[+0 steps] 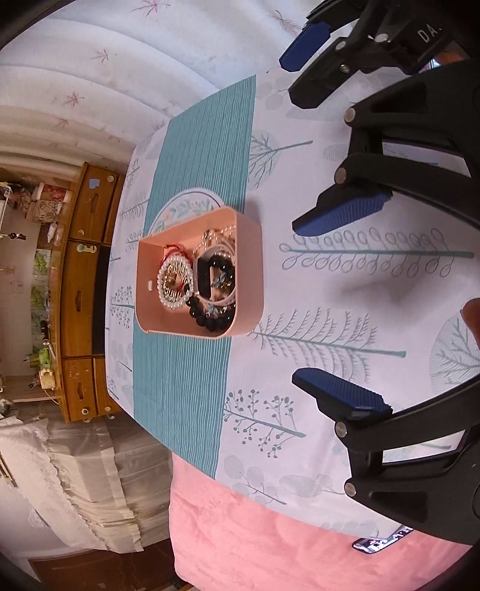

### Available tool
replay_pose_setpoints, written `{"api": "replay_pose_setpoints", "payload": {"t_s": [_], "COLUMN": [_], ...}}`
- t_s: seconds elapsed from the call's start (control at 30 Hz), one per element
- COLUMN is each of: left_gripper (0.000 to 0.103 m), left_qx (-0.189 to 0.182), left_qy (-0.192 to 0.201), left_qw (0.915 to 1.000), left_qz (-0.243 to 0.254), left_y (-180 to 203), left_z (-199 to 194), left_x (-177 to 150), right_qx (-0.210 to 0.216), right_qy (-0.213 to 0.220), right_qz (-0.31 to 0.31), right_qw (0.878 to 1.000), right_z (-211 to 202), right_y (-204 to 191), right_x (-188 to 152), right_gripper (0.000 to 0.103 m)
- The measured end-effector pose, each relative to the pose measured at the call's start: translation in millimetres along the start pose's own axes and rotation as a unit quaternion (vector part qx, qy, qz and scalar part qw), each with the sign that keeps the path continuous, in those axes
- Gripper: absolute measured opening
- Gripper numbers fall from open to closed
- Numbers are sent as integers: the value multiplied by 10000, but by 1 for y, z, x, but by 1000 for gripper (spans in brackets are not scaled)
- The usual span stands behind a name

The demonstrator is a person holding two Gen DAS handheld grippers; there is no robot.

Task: Organize jewelry

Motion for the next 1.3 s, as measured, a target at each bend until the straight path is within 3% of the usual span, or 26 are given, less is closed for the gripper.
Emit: {"api": "replay_pose_setpoints", "payload": {"t_s": [0.33,1.3], "left_gripper": [72,72], "left_qx": [40,-39], "left_qy": [222,159], "left_qw": [9996,9999], "left_qz": [187,-7], "left_y": [19,20], "left_z": [-11,-6], "left_x": [-5,-13], "right_qx": [-106,-214], "right_qy": [58,-34], "right_qz": [-14,-1], "right_qw": [9999,9998], "right_z": [-9,0], "right_y": [8,13], "right_x": [-12,-18], "right_gripper": [74,74]}}
Point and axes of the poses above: each gripper's, at about its wrist camera, not at the fingertips, and z roughly the way its jaws point, y to its right, x to its top, the point moved 10 cm from there along z, roughly the way its jaws point, and after that the axes turned 9 degrees about z, right-handed, at the moved point
